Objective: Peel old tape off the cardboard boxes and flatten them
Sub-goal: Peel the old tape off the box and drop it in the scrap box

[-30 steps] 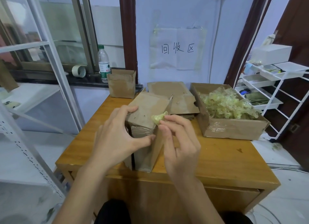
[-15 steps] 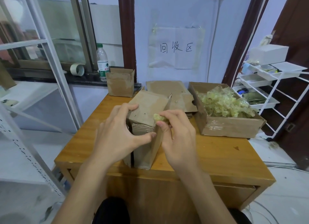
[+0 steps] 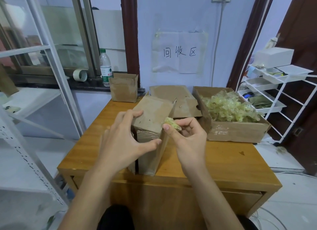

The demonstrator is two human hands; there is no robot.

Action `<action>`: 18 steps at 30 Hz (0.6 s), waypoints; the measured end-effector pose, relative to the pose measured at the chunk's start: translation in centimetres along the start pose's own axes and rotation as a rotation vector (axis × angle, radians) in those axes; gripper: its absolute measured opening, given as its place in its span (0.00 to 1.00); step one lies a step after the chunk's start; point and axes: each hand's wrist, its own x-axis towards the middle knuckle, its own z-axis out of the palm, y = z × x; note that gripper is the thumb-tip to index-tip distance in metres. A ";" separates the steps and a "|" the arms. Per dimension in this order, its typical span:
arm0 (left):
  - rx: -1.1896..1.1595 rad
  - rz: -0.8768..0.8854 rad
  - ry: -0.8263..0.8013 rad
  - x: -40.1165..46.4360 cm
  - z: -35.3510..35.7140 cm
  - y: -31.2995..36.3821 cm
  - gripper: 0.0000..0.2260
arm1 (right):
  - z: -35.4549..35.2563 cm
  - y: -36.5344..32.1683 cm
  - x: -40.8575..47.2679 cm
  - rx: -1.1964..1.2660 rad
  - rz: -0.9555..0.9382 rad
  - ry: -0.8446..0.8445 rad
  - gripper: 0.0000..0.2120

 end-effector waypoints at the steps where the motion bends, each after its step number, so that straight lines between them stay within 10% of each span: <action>1: 0.002 -0.001 -0.001 0.0 0.0 0.0 0.42 | 0.0 0.0 -0.1 0.014 -0.008 -0.001 0.12; 18: -0.001 -0.004 0.029 0.1 -0.1 -0.2 0.43 | -0.5 2.3 -1.1 -0.149 -0.130 -0.185 0.11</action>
